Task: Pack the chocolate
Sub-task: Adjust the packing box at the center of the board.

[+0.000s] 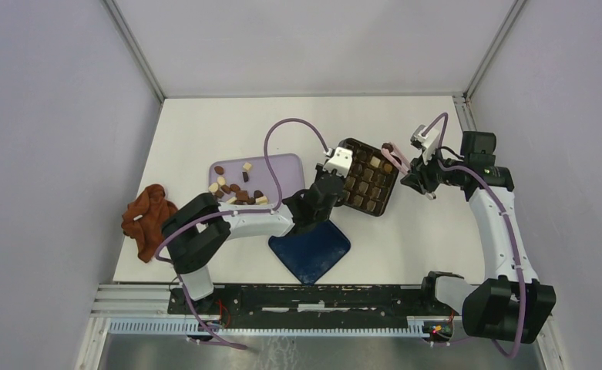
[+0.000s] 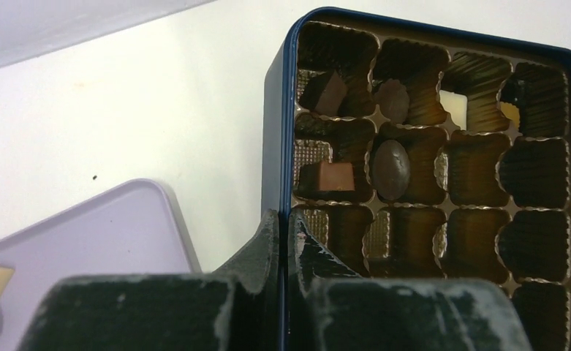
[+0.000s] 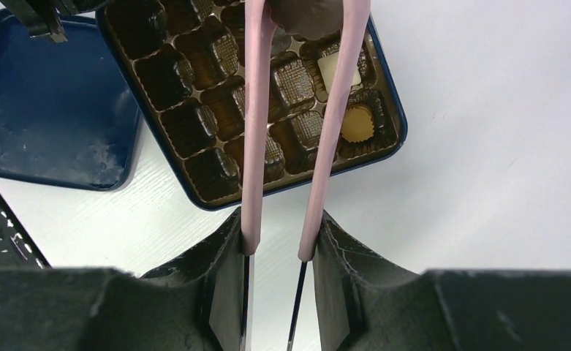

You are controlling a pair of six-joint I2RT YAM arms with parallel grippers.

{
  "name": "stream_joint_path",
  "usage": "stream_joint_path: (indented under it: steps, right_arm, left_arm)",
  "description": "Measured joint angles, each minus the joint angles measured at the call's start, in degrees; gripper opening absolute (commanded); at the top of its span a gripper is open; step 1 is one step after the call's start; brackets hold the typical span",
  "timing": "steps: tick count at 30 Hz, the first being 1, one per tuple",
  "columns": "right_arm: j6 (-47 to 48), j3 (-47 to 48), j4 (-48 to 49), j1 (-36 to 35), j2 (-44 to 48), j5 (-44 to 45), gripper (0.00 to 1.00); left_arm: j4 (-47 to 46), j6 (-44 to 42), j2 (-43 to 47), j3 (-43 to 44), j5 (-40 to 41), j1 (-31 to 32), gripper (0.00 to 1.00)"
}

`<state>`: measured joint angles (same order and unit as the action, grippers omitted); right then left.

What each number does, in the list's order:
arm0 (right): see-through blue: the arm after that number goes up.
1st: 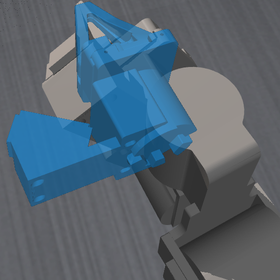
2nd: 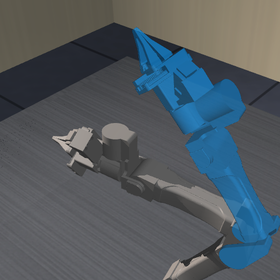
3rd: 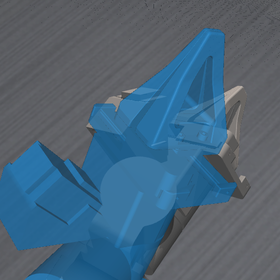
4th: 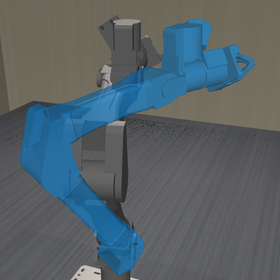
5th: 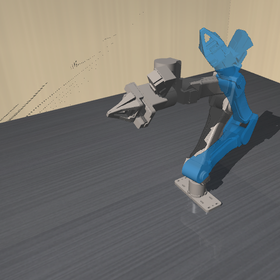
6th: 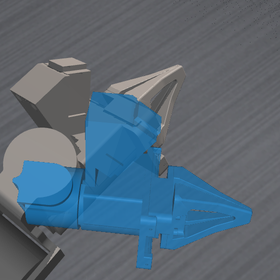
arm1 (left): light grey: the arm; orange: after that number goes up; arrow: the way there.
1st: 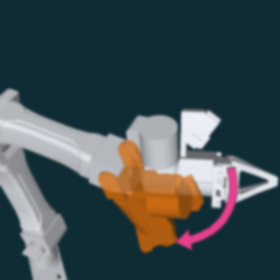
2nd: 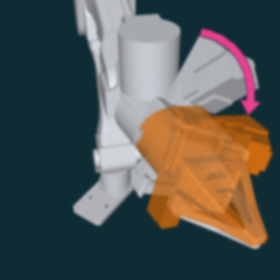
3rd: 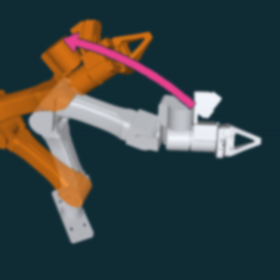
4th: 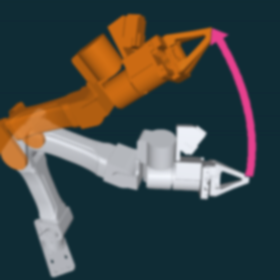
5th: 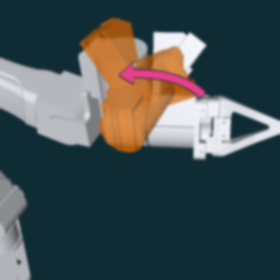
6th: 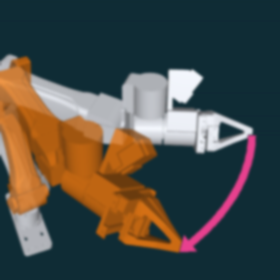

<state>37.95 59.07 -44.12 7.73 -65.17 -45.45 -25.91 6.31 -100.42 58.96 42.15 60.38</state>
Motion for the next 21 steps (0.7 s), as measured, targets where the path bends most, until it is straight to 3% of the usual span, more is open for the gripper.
stream_joint_path:
  steps: [5, 9, 21]
  right_arm:
    - [2.0, -0.1, -1.6, 0.3, 0.7, 0.4, 0.12]
    - [4.3, -1.4, -2.2, 0.4, 1.2, 2.6, 0.13]
    - [10.0, -5.6, -5.3, 4.1, -1.7, 8.5, 0.13]
  left_arm:
    - [-3.5, -1.9, 0.0, -0.5, 1.1, 0.7, 0.02]
    - [-0.9, -0.8, -1.3, 2.4, 0.8, 0.7, 0.02]
    - [15.7, 16.5, -11.4, 11.4, -12.1, -2.7, 0.04]
